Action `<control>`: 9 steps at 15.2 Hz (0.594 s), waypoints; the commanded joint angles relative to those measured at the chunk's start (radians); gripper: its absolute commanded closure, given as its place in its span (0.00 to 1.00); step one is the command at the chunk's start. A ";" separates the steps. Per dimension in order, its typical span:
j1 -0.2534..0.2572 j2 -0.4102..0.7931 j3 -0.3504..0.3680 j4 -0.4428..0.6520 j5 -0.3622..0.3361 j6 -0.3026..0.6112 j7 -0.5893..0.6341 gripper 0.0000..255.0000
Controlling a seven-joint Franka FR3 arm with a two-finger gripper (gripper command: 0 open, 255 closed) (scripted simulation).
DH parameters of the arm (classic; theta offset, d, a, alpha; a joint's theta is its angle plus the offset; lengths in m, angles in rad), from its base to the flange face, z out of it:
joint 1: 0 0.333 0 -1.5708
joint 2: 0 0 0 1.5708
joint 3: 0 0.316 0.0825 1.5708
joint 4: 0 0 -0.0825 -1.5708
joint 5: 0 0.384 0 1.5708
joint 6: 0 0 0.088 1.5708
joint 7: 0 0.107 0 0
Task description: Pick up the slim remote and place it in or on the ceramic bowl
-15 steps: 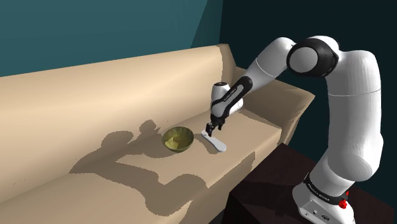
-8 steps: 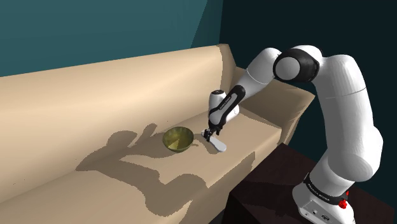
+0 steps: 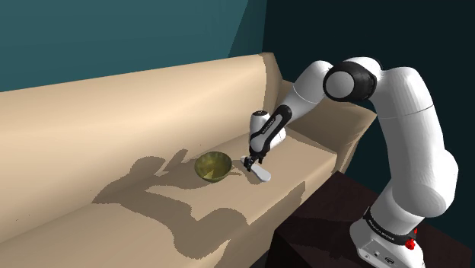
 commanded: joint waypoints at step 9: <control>0.000 0.000 0.000 0.000 0.000 0.000 0.000 1.00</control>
